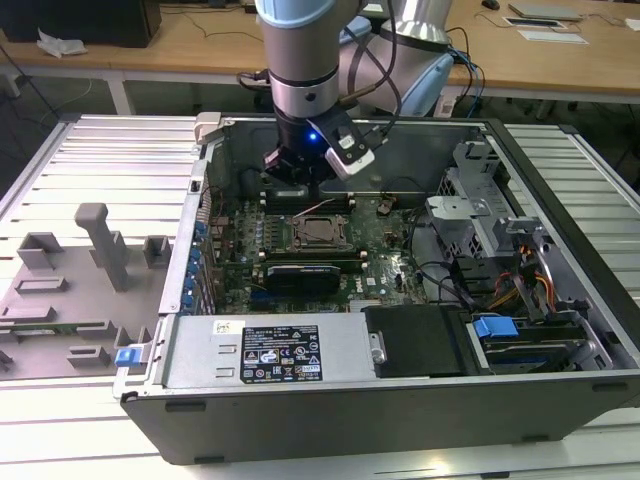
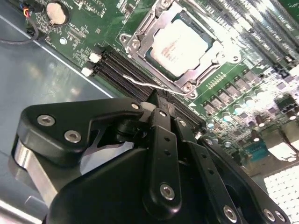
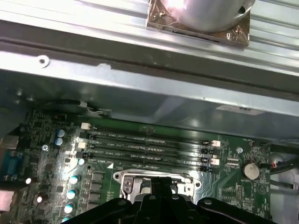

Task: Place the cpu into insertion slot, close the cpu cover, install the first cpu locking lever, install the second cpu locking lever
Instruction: 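Install the first cpu locking lever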

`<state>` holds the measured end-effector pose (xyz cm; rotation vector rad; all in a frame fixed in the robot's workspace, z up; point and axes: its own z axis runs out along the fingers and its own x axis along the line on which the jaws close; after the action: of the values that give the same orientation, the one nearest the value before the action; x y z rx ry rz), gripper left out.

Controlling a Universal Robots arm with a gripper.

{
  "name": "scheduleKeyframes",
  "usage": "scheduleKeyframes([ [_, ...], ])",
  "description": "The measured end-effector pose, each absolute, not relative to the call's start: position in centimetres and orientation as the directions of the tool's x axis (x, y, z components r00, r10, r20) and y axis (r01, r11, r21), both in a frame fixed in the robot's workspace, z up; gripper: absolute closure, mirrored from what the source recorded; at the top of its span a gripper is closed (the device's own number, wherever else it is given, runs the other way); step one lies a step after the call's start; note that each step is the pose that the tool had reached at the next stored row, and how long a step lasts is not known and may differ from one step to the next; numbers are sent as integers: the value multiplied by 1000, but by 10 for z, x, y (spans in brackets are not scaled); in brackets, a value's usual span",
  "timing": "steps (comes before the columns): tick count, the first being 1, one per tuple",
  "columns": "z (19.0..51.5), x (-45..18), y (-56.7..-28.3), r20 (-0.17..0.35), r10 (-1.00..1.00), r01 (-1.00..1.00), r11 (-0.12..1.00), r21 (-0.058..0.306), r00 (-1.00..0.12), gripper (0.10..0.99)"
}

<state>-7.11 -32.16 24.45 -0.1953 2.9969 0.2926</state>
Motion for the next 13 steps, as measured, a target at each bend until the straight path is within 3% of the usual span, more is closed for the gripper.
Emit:
scheduleKeyframes([
  [13, 229, -63, -310, -135, -58, -82, 980, 182, -989, 980],
])
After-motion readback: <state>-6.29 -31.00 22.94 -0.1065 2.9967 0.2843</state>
